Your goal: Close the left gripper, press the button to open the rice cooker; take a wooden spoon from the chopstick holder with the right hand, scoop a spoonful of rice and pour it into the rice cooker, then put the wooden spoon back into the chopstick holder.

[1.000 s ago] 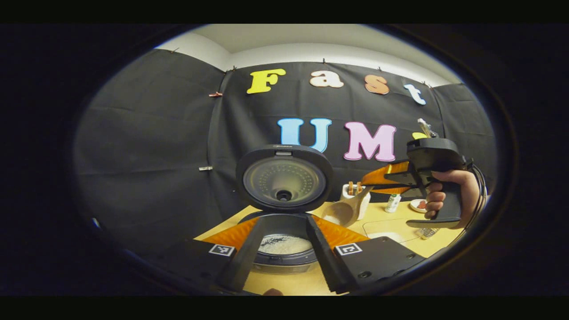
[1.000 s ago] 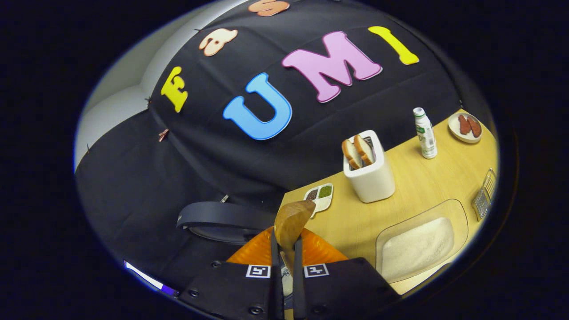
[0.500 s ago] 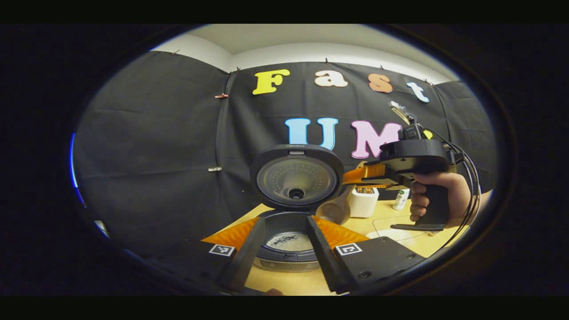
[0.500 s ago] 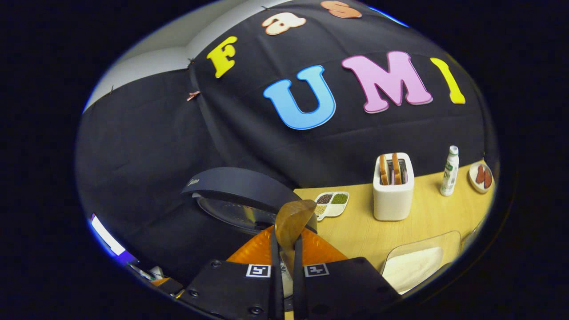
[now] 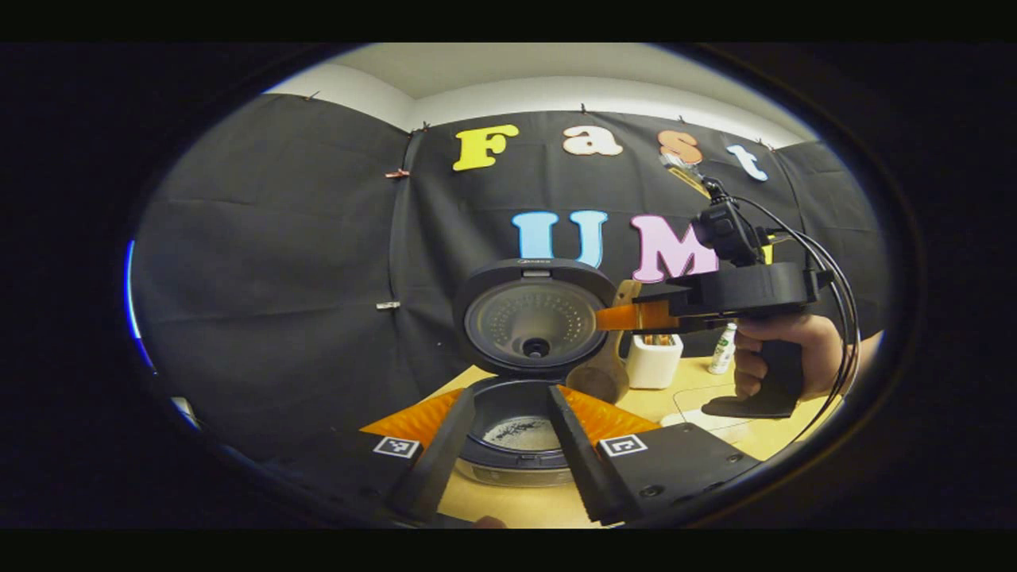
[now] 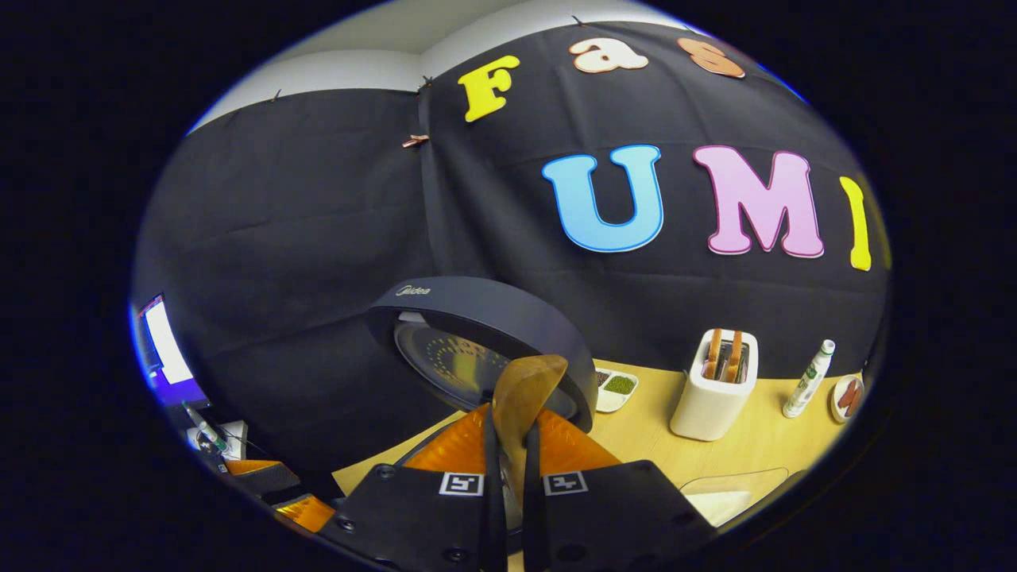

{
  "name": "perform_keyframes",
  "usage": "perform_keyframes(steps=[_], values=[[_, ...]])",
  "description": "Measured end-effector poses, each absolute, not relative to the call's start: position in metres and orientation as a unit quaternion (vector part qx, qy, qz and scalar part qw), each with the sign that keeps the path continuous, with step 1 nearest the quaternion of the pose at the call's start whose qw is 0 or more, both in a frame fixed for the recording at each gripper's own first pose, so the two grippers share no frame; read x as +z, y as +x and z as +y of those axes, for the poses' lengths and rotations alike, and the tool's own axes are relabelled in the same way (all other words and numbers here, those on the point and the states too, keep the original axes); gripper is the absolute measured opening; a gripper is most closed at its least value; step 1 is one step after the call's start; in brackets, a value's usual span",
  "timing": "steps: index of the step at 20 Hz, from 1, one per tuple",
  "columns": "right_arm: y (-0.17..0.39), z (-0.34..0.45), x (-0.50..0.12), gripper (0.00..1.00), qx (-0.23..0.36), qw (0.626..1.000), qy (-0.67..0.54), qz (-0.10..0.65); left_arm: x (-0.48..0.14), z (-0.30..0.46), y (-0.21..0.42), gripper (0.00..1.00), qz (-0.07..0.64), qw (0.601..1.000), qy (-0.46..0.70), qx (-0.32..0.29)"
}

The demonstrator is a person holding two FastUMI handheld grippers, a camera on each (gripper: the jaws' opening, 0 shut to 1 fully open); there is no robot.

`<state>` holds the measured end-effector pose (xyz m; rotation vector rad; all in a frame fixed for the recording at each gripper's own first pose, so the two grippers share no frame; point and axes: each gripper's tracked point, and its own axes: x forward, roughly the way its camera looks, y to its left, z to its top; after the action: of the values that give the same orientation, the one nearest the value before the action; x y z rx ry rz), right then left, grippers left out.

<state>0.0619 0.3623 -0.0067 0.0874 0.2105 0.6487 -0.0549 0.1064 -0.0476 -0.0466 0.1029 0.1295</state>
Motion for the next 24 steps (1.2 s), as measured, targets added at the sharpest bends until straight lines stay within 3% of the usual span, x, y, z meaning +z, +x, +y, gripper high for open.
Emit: perform_keyframes(steps=[13,24], values=[[0.055,0.366,0.008,0.12,0.346,0.936,-0.047,0.049,-0.045,0.1,-0.055,0.68,0.048,0.997,-0.028,0.062],[0.055,0.359,0.009,0.12,0.349,0.935,-0.032,0.051,-0.045,0.088,-0.055,0.67,0.047,0.997,-0.027,0.058]])
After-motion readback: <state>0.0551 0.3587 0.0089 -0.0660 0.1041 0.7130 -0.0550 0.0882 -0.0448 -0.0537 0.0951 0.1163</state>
